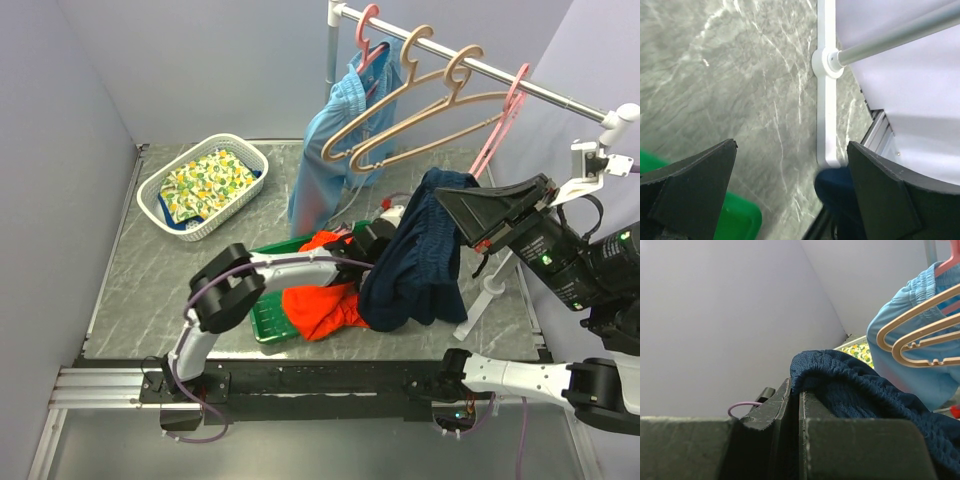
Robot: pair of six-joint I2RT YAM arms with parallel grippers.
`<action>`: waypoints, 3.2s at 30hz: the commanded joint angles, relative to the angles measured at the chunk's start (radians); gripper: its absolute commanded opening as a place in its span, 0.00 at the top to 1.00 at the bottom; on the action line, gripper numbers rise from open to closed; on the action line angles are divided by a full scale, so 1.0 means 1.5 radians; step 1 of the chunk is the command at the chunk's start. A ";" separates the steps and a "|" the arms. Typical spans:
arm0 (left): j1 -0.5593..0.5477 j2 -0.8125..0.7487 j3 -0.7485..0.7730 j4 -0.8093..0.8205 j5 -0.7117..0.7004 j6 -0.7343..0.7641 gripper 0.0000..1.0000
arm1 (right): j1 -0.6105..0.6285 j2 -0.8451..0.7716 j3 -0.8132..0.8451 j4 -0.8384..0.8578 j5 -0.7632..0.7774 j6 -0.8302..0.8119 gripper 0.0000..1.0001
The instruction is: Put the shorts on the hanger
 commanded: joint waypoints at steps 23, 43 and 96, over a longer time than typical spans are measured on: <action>-0.018 0.219 0.236 -0.146 -0.095 -0.069 0.02 | 0.003 0.008 -0.022 0.064 -0.008 0.010 1.00; 0.015 -0.050 -0.238 -0.034 -0.115 -0.068 0.08 | 0.003 -0.011 -0.043 0.065 0.003 0.009 1.00; 0.237 -0.727 -0.626 -0.220 -0.119 -0.053 0.03 | 0.003 0.063 -0.332 0.060 0.093 0.072 1.00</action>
